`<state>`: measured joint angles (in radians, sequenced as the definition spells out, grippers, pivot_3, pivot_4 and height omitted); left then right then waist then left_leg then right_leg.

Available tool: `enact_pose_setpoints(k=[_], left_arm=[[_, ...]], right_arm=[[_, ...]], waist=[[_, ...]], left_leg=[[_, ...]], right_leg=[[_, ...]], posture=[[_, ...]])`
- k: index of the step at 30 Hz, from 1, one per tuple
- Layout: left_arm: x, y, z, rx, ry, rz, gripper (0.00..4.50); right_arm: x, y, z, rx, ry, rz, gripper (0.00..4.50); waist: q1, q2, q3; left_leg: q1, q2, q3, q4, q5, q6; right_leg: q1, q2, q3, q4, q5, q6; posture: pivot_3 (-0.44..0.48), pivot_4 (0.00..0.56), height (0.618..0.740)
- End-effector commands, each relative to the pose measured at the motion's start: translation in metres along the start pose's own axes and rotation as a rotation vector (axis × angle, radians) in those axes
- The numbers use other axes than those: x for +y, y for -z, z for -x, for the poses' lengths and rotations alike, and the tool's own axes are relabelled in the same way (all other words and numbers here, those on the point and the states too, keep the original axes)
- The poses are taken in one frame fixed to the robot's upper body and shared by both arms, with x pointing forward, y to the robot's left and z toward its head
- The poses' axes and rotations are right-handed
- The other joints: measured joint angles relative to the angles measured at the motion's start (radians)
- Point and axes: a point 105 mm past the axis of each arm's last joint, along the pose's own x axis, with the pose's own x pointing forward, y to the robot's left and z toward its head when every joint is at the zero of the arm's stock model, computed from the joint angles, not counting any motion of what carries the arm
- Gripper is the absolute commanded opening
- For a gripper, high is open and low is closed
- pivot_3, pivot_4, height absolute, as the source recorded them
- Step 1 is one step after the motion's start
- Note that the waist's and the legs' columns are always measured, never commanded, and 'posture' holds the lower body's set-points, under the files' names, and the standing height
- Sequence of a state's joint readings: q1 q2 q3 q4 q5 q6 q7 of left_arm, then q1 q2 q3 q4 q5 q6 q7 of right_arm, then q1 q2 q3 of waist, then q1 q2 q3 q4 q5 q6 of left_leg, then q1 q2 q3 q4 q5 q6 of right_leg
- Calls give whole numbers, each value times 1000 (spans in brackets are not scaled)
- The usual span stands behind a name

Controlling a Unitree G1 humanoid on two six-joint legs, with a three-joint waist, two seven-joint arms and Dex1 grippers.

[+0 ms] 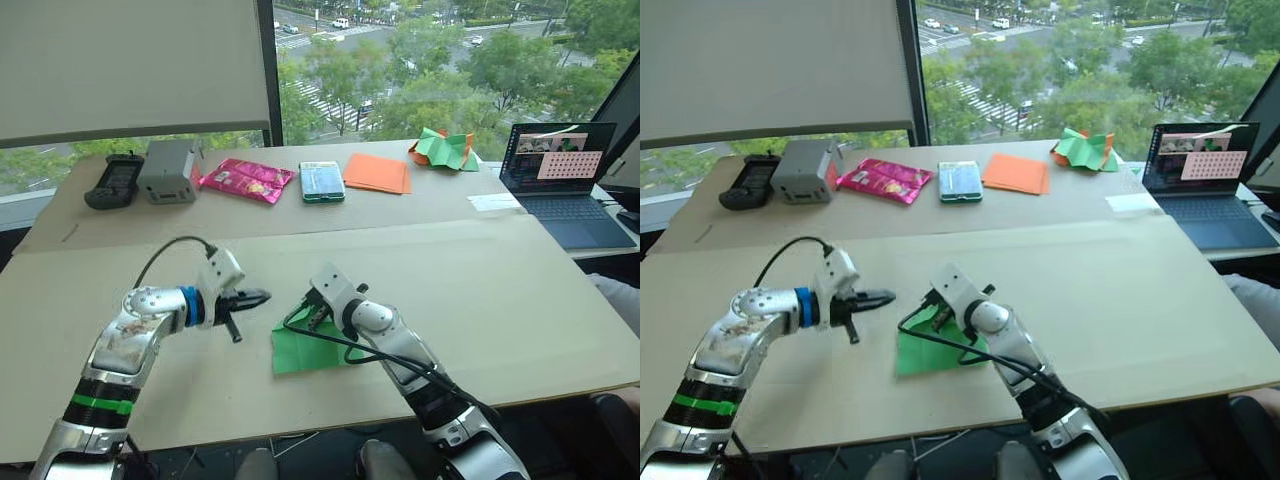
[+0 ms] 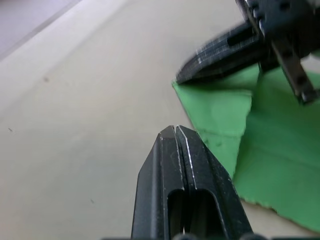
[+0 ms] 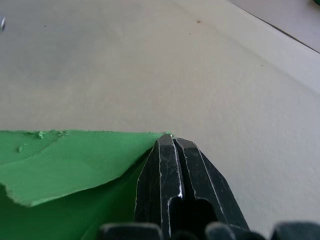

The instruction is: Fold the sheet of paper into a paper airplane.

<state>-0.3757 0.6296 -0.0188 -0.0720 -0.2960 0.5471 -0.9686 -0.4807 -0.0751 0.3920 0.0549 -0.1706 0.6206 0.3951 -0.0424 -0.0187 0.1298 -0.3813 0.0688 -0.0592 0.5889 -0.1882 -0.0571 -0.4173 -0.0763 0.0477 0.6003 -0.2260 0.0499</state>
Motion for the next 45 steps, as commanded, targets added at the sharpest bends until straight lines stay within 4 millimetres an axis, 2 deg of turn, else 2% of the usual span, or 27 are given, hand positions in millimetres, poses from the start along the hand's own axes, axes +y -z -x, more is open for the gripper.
enact_pose_setpoints(k=[1, 4, 9, 16, 20, 24, 25, 28, 30, 32, 37, 40, 45], left_arm=[[-16, -8, -13, -44, 70, -8, 51], [-30, 10, -28, -3, 118, 0, 51], [-31, 43, -40, 89, 116, -2, 51], [-32, 63, -51, 137, 127, -37, 51], [-38, 71, -58, 152, 146, -44, 51], [-45, 72, -62, 145, 167, -45, 51], [-48, 73, -62, 146, 173, -42, 51], [-53, 76, -63, 148, 183, -32, 51], [-56, 78, -66, 144, 184, -15, 51], [-57, 78, -69, 146, 180, -16, 51], [-57, 78, -69, 146, 185, -9, 51], [-59, 80, -68, 155, 195, -14, 51], [-51, 81, -63, 166, 172, -14, 51]], right_arm=[[0, -3, 5, -17, -4, -25, 0], [-1, -1, 6, -12, 4, -30, 0], [-5, -3, 10, -12, 19, -35, 0], [-22, -17, 26, -58, 51, -34, 0], [-48, -33, 60, -115, 75, -26, 0], [-66, -31, 101, -116, 52, -30, 0], [-63, -23, 113, -88, 8, -8, 0], [-54, 1, 134, 7, -82, 44, 0], [-39, 29, 149, 87, -169, 38, 0], [-25, 46, 158, 114, -234, -1, 0], [-1, 60, 159, 133, -330, 26, 0], [12, 67, 147, 126, -348, 48, 0], [13, 65, 118, 70, -284, 3, 0]], waist=[[-1, 0, 0], [-1, 0, 0], [-1, 0, 0], [10, 0, -1], [25, 2, -1], [33, 3, -3], [34, 3, -3], [37, 4, -4], [35, 3, -3], [34, 0, -2], [24, 0, 1], [24, -3, 2], [23, -4, 2]], left_leg=[[0, 0, 0, 0, 0, 0], [0, 0, 0, 0, 0, 0], [1, 0, 0, 0, 0, 0], [-1, 0, 0, 1, 0, 0], [-2, 0, 0, 2, 0, 0], [-1, 0, 1, 2, -1, -1], [-1, 0, 1, 2, -1, -1], [-1, 0, 1, 2, -2, -3], [4, 0, 2, 3, -5, -7], [6, -1, 3, 3, -5, -8], [8, -3, 4, 4, -6, -9], [10, -3, 3, 3, -6, -10], [9, -3, 5, 3, -6, -10]], right_leg=[[0, 0, 0, 0, 0, 0], [5, 1, 1, 0, 0, 0], [4, 1, 1, 2, 0, 0], [-1, 0, 1, 1, 0, 0], [-1, 0, 1, 1, 0, 0], [0, 0, 0, 0, 0, 0], [0, 0, 0, -1, 0, 0], [4, -1, 0, -5, 0, 0], [9, -2, 0, -7, 0, 1], [13, -3, 0, -8, -1, 2], [12, -7, -1, -10, -2, 3], [13, -11, -9, -15, -2, 3], [14, -15, -13, -21, -2, 3]], posture=[[0, 150, 706], [0, 150, 706], [0, 150, 706], [0, 150, 706], [0, 150, 706], [0, 150, 706], [0, 150, 706], [0, 150, 706], [0, 150, 706], [0, 150, 706], [0, 150, 706], [0, 150, 706], [0, 150, 706]])
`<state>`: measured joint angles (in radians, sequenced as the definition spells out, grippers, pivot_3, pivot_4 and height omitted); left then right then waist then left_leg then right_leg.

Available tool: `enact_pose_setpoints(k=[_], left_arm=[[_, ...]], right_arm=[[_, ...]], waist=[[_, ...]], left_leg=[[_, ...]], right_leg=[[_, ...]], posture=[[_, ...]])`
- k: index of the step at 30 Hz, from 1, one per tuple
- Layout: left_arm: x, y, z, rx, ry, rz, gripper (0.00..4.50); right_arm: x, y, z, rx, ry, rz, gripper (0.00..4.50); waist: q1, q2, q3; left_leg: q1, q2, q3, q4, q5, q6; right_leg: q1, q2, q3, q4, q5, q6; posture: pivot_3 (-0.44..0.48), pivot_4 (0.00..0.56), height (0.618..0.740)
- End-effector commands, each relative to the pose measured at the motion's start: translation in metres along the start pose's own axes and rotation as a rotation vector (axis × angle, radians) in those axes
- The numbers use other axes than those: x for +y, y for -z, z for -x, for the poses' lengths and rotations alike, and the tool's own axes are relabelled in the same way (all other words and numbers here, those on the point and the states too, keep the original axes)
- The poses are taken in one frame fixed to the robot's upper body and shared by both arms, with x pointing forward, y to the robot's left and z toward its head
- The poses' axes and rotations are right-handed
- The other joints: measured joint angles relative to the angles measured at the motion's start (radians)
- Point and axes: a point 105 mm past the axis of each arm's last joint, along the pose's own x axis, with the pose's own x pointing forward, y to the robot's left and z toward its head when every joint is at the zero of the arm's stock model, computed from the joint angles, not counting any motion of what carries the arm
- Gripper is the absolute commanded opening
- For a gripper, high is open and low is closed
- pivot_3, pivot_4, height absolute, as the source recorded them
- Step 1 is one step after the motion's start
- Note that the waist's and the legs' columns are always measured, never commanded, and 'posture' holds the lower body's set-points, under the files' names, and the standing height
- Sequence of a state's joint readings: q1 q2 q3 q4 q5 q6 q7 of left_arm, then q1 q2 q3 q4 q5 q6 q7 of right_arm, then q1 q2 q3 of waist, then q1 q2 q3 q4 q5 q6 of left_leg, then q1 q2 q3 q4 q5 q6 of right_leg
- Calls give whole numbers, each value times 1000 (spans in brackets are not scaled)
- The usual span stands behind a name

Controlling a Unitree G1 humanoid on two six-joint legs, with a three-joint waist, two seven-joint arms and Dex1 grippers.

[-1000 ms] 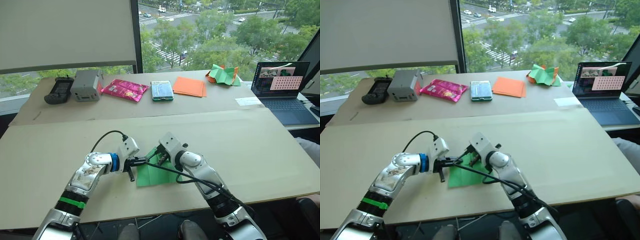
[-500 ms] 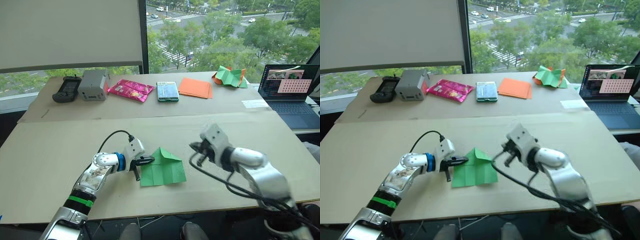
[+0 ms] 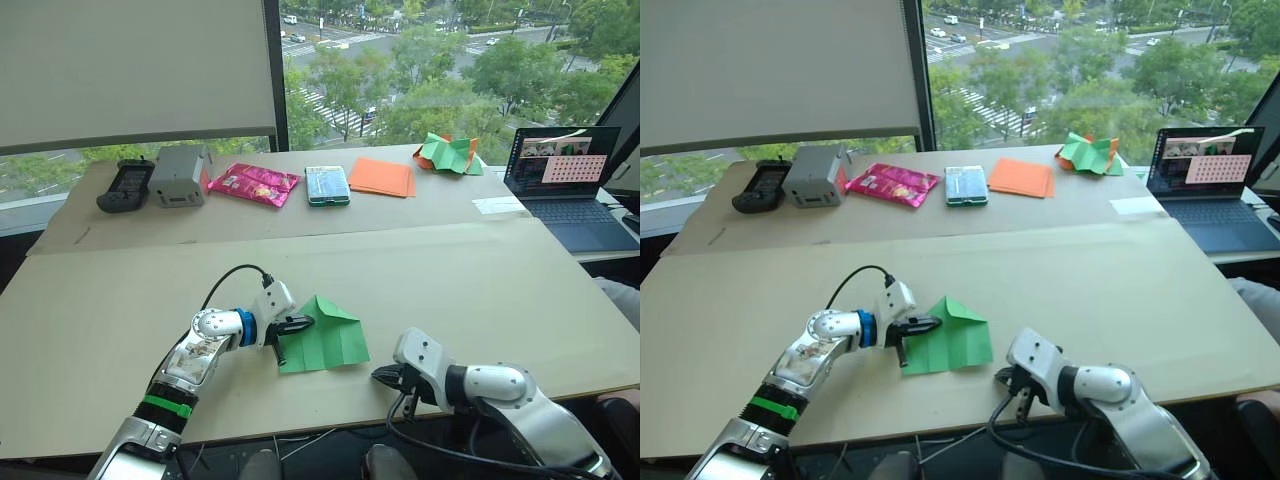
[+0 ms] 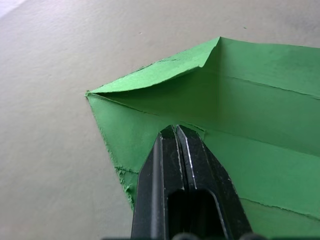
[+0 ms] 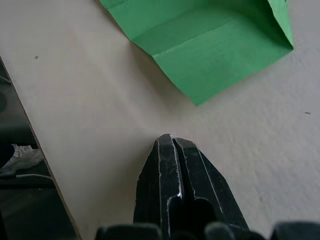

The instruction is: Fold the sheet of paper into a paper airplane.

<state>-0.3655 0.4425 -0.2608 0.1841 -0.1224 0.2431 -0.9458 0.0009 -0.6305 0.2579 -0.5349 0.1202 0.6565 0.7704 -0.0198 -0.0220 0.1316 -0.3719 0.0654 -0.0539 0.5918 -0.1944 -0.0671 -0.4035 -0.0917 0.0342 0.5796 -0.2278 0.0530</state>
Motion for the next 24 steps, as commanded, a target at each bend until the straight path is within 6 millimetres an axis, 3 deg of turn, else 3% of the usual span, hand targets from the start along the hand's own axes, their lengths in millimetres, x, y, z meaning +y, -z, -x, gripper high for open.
enact_pose_setpoints(k=[1, 8, 18, 24], left_arm=[[-3, 29, 4, 113, 8, 54, 51], [2, 34, 16, 132, -20, 50, 51], [18, 33, 28, 128, -105, 53, 51], [20, 32, 34, 128, -121, 48, 51]], right_arm=[[-10, -6, -18, -47, 66, -4, 0], [-34, -14, -27, -114, 180, -26, 0], [-27, -73, -42, -328, 126, -72, 0], [-19, -79, -50, -331, 105, -67, 0]], waist=[[0, -1, 0], [2, 1, -1], [0, 4, -3], [4, 4, -3]], left_leg=[[0, 0, 0, 0, 0, 0], [0, 1, 1, 0, 0, 0], [0, 1, 1, 0, 0, 0], [2, 1, 0, 0, 0, 0]], right_leg=[[0, 0, 0, 0, 0, 0], [0, 1, 0, 0, 0, 0], [-1, 2, 1, 6, 1, 1], [-2, 2, 1, 14, 1, 1]], posture=[[0, 150, 706], [0, 150, 706], [0, 150, 706], [0, 150, 706]])
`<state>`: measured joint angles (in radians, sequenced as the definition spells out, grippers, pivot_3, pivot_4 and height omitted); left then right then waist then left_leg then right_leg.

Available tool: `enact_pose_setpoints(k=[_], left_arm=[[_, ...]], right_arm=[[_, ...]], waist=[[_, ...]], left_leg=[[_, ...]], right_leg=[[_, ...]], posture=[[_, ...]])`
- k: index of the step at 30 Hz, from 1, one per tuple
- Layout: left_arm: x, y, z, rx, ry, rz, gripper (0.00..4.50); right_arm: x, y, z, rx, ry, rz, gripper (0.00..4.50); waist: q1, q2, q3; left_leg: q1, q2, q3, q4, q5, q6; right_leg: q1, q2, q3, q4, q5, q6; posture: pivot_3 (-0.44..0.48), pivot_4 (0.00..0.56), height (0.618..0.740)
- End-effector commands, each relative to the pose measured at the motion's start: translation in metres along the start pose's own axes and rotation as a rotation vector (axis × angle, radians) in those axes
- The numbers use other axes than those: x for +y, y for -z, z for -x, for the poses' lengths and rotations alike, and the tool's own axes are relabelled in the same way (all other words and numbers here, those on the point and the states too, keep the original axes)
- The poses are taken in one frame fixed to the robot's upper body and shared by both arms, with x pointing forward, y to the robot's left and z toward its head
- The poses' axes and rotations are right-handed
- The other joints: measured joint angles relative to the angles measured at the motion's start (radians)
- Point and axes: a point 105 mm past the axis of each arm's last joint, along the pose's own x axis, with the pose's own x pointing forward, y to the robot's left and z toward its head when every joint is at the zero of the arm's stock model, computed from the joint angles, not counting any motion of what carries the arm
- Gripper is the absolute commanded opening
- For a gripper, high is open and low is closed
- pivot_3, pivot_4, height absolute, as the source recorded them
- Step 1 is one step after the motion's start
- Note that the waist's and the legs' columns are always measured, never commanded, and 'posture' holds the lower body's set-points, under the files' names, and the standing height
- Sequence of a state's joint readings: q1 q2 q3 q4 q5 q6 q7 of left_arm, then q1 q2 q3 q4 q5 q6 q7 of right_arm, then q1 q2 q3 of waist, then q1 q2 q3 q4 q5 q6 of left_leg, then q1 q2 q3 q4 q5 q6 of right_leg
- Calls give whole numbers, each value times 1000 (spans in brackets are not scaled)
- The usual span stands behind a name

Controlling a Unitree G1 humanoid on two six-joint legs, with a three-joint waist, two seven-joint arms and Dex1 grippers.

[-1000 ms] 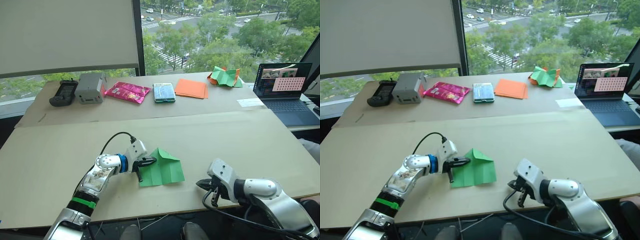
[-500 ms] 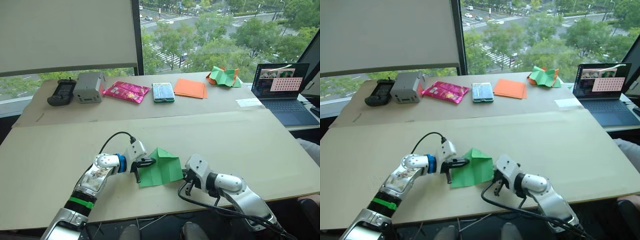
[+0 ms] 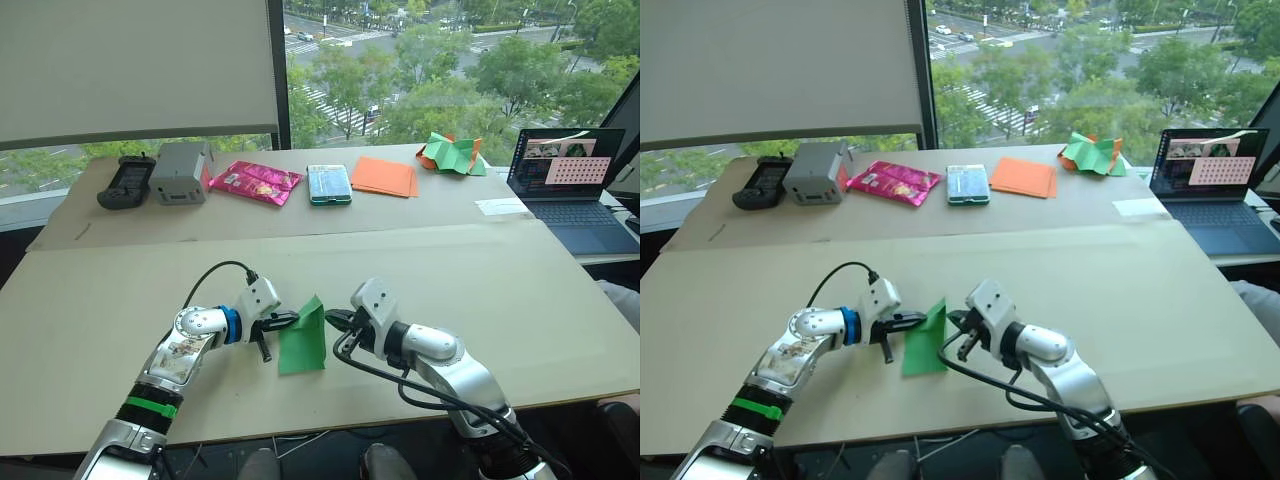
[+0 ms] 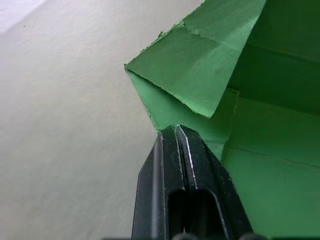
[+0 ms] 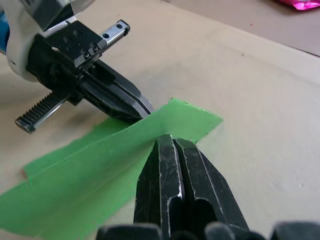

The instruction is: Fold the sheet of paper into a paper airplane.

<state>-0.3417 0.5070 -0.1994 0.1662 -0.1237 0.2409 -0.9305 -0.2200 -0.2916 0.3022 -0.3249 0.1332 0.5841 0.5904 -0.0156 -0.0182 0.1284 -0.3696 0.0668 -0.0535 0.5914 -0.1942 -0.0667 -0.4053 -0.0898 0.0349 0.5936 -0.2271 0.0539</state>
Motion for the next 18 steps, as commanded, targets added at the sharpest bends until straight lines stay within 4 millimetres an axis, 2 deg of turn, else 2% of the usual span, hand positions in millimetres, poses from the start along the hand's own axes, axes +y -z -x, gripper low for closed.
enact_pose_setpoints(k=[1, 4, 7, 12, 18], left_arm=[[5, 23, 9, 96, -37, 48, 51], [11, 8, 11, 49, -52, 46, 51], [8, -4, 9, 19, -26, 35, 51], [-3, -3, 0, 27, 23, 30, 51], [-11, -13, -13, 2, 64, 16, 51]], right_arm=[[4, -9, -1, -25, -9, 20, 0], [3, -8, -3, -18, -6, 20, 0], [1, -8, -5, -16, -2, 19, 0], [0, -9, -9, -19, 2, 18, 0], [3, -11, -14, -20, -6, 28, 0]], waist=[[0, 0, 0], [-2, 0, 0], [-2, -1, 2], [0, -2, 3], [7, -2, 3]], left_leg=[[0, 0, 0, 0, 0, 0], [0, 0, 0, -1, 0, 0], [0, 0, 0, -1, 0, 0], [-1, 0, 0, -1, 0, 0], [-2, -1, 0, 0, 0, 0]], right_leg=[[0, 0, 0, 0, 0, 0], [-1, 0, 0, 0, 0, 0], [-1, 0, 0, 0, 0, 0], [-1, 0, 0, 0, 0, 0], [0, 0, 0, 0, 0, 0]], posture=[[0, 150, 706], [0, 150, 706], [0, 150, 706], [0, 150, 706], [0, 150, 706]])
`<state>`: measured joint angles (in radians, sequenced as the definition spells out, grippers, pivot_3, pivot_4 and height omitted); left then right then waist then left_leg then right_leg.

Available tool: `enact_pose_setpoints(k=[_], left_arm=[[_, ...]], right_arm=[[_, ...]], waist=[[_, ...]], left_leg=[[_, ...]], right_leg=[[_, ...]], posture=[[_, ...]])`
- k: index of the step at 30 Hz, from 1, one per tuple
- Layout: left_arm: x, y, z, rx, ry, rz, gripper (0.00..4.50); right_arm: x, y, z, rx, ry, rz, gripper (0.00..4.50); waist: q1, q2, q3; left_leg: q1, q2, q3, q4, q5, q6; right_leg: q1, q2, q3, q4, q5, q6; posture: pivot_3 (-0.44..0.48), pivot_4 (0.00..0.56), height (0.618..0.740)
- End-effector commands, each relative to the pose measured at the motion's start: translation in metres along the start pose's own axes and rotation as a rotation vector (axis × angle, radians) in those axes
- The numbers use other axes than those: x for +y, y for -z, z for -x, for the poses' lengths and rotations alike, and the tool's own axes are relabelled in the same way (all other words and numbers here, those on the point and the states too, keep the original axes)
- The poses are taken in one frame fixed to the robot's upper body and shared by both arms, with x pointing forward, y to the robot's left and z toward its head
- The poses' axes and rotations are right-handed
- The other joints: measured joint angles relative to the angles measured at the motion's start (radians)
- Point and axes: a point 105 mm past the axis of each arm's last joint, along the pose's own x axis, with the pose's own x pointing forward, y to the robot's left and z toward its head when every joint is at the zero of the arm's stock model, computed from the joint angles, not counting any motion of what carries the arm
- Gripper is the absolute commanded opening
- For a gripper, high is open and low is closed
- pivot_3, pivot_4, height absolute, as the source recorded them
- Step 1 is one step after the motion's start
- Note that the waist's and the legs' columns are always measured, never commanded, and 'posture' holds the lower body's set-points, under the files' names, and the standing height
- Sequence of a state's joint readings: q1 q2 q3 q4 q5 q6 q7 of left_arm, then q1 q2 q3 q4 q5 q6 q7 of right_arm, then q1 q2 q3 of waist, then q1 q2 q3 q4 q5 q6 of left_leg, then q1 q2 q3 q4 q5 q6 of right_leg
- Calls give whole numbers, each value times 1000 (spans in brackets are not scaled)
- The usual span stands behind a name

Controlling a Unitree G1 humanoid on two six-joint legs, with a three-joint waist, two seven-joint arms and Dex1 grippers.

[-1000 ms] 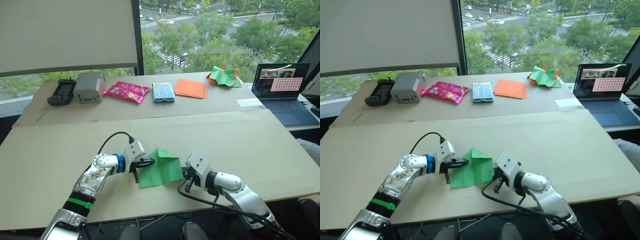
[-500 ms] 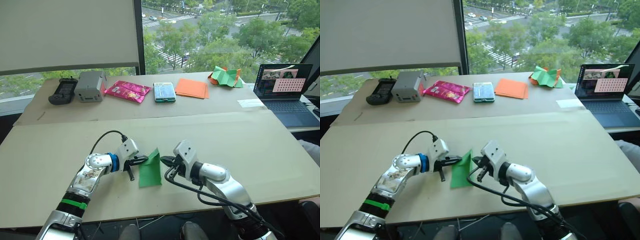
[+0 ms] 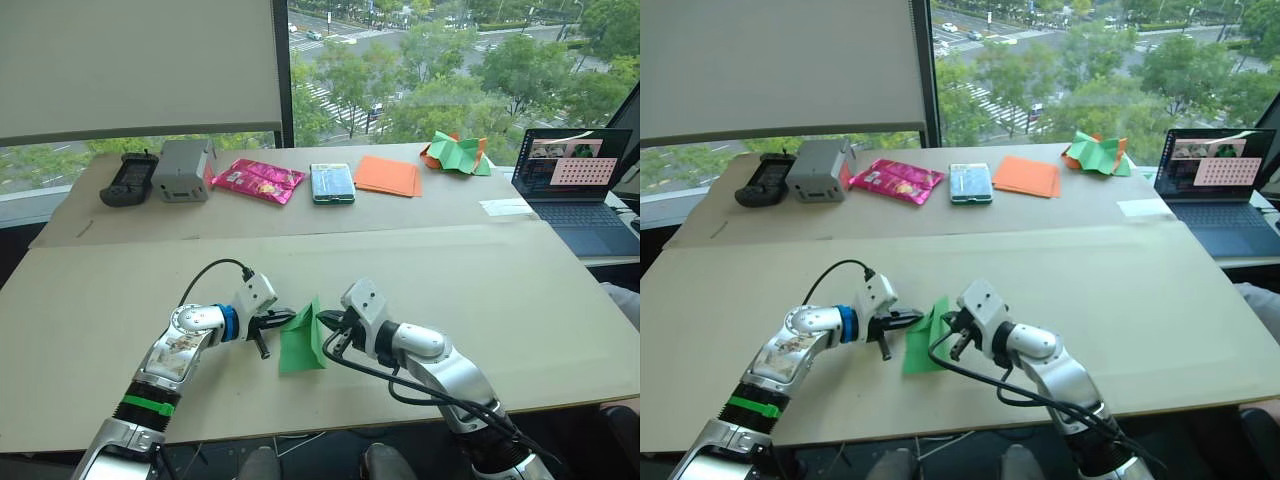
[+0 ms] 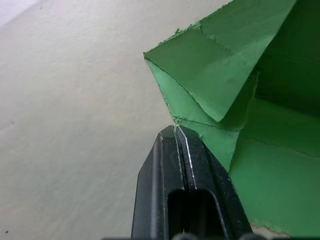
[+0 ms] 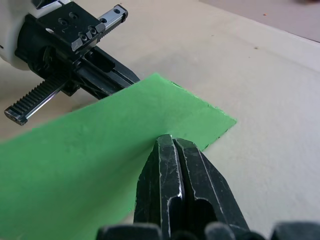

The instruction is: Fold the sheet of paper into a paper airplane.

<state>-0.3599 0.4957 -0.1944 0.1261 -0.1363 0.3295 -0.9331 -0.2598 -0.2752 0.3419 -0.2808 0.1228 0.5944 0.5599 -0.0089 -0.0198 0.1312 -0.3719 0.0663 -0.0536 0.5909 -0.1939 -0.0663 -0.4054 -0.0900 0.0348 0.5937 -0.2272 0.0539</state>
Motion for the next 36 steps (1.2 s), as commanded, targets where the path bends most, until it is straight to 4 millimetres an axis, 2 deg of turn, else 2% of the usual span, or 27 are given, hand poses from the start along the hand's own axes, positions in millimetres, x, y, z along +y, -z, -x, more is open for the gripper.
enact_pose_setpoints(k=[1, 6, 10, 16, 20, 24, 29, 33, 36], left_arm=[[-13, -5, -13, 0, 65, -22, 51], [-26, -9, -24, -8, 117, -37, 51], [-33, -4, -26, 7, 138, -32, 51], [-23, 8, -17, 46, 100, -22, 51], [-5, 8, -2, 52, 35, -22, 51], [12, -4, 18, 28, -22, -34, 51], [17, -16, 26, -7, -33, -46, 51], [13, -44, 26, -116, 0, -27, 51], [6, -52, 25, -149, 40, -9, 51]], right_arm=[[2, -12, -5, -44, -6, 23, 0], [4, -13, -9, -45, -11, 22, 0], [5, -11, -10, -38, -10, 23, 0], [4, -2, -11, 5, 1, 42, 0], [5, 0, -13, 17, 1, 37, 0], [9, 3, -14, 29, -10, 38, 0], [10, 5, -14, 35, -13, 39, 0], [12, 5, -14, 35, -18, 39, 0], [13, 5, -16, 36, -21, 39, 0]], waist=[[1, 0, 0], [-1, 0, 0], [-1, 0, 0], [-5, 0, 0], [-10, 0, 0], [-17, -1, 1], [-11, -1, 2], [-5, -2, 3], [-6, -3, 3]], left_leg=[[0, 0, 0, 0, 0, 0], [-1, 0, 0, 0, 0, 0], [-1, 0, 0, 0, 0, 0], [-1, 0, 0, 0, 0, 0], [0, 0, -1, 0, 0, 0], [-1, 1, -1, -1, 1, 1], [-1, 1, -1, -1, 1, 2], [-2, 1, -1, -1, 1, 2], [-2, 0, -1, -1, 1, 2]], right_leg=[[0, 0, 0, 0, 0, 0], [0, 0, 0, 0, 0, 0], [0, 0, 0, 0, 0, 0], [0, 0, 0, 0, 0, 0], [0, 0, 0, 0, 0, 0], [0, 1, 0, 1, 0, 0], [-3, 1, 0, 1, 0, 0], [-3, 1, 0, 0, 0, 0], [-2, 1, 0, 1, 0, 0]], posture=[[0, 150, 706], [0, 150, 706], [0, 150, 706], [0, 150, 706], [0, 150, 706], [0, 150, 706], [0, 150, 706], [0, 150, 706], [0, 150, 706]])
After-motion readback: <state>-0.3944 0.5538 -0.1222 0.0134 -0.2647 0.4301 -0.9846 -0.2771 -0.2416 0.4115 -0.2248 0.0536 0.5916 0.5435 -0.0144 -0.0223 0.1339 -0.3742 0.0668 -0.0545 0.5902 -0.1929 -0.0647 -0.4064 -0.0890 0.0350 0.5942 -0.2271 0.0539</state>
